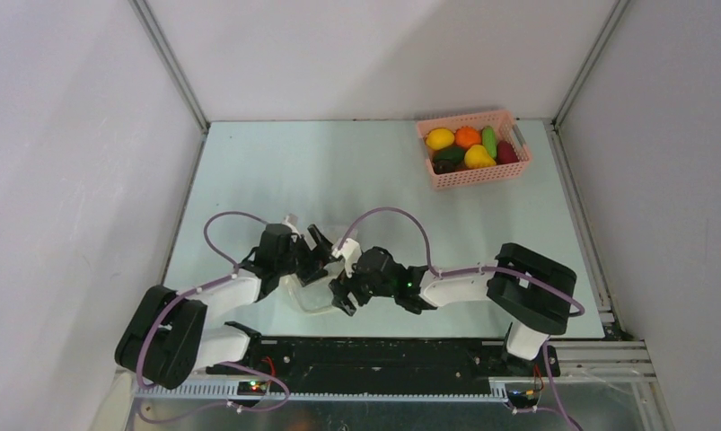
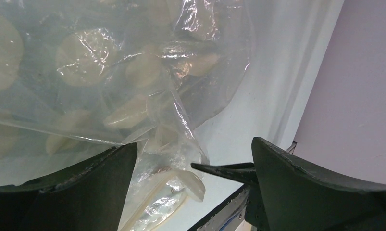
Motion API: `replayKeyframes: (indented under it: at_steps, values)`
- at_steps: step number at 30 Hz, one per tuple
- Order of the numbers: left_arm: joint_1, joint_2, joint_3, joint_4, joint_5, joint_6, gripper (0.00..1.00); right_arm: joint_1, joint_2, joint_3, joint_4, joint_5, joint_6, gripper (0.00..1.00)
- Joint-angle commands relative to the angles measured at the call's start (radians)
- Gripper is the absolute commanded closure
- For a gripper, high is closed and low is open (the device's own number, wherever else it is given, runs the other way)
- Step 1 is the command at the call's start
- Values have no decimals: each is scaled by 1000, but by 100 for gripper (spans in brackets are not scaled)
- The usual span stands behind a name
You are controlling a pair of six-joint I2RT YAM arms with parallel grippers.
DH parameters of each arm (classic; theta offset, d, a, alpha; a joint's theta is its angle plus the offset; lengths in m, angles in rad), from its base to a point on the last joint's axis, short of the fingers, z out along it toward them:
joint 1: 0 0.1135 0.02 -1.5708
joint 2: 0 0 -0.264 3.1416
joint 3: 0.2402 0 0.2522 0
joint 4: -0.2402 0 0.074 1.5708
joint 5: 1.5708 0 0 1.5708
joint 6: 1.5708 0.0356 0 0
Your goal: Place the food in the zip-top bag and seal the zipper
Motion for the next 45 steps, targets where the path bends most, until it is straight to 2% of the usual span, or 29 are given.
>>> replayKeyframes:
  at_steps: [1, 3, 5, 6, 7, 8, 11, 12, 15, 17, 19, 23, 27, 31, 34, 36, 40, 45]
  values:
    - [-8, -9, -18, -82, 7, 2, 2, 4, 49, 43, 65, 90, -46, 24]
    - [-9, -16, -20, -81, 10, 2, 2, 9, 62, 52, 70, 116, -51, 33]
    - [-9, -30, -21, -80, 12, 2, 2, 12, 68, 58, 76, 145, -45, 48]
    - [-9, -47, -21, -83, 11, 3, 2, 11, 70, 59, 84, 164, -41, 62]
    - [-9, -58, -18, -86, 11, 4, 2, 11, 69, 60, 87, 169, -34, 68]
    - [-10, -83, -15, -98, 11, 8, 2, 11, 67, 62, 87, 175, -26, 79]
    - [-9, -157, 35, -176, -8, 48, 2, 3, 44, 75, 62, 172, 45, 98]
    - [-9, -202, 55, -247, -35, 68, 2, 0, 22, 79, 44, 168, 62, 100]
    - [-7, -312, 217, -437, -152, 214, 2, -17, -36, 81, 15, 143, 146, 100]
    - [-7, -401, 341, -617, -315, 302, 2, -32, -98, 81, -3, 129, 186, 100]
    - [-8, -478, 455, -691, -428, 359, 2, -56, -145, 81, -13, 93, 239, 100]
    - [-7, -602, 557, -711, -527, 382, 2, -151, -220, 79, -19, -31, 417, 100]
    - [-8, -624, 565, -688, -508, 347, 2, -258, -290, 79, -54, -83, 613, 100]
    - [-8, -570, 596, -696, -490, 351, 2, -302, -365, 77, -128, 9, 783, 100]
    - [-10, -519, 603, -664, -459, 331, 2, -335, -393, 42, -89, 8, 945, 100]
    - [-15, -481, 588, -592, -389, 305, 2, -343, -415, 16, -41, 20, 1010, 100]
    - [-49, -383, 579, -508, -304, 269, 2, -341, -437, 1, -53, 86, 1013, 100]
    - [-95, -248, 605, -468, -274, 215, 2, -310, -432, 17, -101, 126, 859, 100]
